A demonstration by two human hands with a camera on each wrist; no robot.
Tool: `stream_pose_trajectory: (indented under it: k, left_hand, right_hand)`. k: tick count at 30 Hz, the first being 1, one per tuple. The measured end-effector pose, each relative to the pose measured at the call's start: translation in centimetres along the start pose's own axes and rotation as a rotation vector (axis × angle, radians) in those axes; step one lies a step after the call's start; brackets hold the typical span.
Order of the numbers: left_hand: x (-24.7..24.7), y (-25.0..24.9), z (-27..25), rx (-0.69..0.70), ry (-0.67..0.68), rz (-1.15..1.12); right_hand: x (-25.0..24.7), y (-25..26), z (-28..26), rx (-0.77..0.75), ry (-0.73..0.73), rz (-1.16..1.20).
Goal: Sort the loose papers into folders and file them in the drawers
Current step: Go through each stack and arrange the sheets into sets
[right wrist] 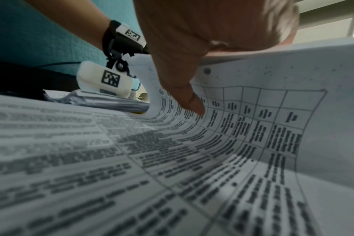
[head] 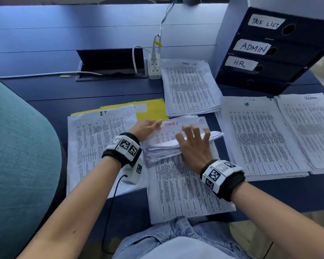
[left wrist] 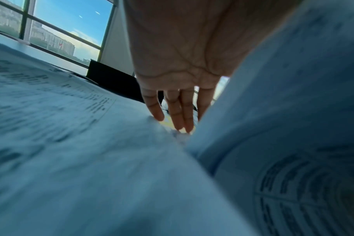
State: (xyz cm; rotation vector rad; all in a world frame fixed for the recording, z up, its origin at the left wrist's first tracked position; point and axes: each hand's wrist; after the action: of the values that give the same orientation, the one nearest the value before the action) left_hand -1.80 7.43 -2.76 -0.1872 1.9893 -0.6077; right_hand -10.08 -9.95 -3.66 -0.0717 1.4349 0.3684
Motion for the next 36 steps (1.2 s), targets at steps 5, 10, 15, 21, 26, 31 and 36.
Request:
stream_pose_trajectory:
  k: [5, 10, 15, 21, 26, 31, 36]
  left_hand:
    - [1.0, 0.2, 1.1, -0.107, 0.035, 0.258]
    - [-0.4, -1.5, -0.4, 0.031, 0.083, -0.191]
    - [-1.0, -2.5, -2.9, 0.063, -0.046, -0.806]
    - [-2.4, -5.8, -3.0, 0.068, -0.466, -0.66]
    - [-6.5, -8.0, -4.6, 0.247, -0.657, -0.787]
    - [-8.6, -8.8, -6.6, 0.449, -0.706, -0.868]
    - [-4.7, -7.0, -6.7, 0.287, -0.62, -0.868]
  right_hand:
    - [-0.6, 0.4, -0.6, 0.008, 0.189, 0.108]
    - [-3.2, -0.7, 1.0, 0.062, 0.182, 0.184]
    - [-7.4, -2.7, 4.2, 0.309, -0.064, 0.262]
    - [-12.2, -3.3, 5.8, 0.383, -0.471, 0.504]
    - [-13.2, -5.0, 4.1, 0.577, -0.757, 1.353]
    - [-14.3, -4.4, 2.2, 0.281, -0.767, 1.551]
    - [-11.9, -3.0, -0.2, 0.333, -0.696, 1.57]
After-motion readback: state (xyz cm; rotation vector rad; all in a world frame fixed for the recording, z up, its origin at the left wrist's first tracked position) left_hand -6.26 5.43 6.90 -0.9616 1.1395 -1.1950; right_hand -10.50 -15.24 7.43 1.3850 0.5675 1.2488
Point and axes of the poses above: each hand's wrist, its own z-axis towards the middle knuckle, its own x-axis out of the palm, y = z × x, and after that the axes turned 15 degrees about z, right-handed
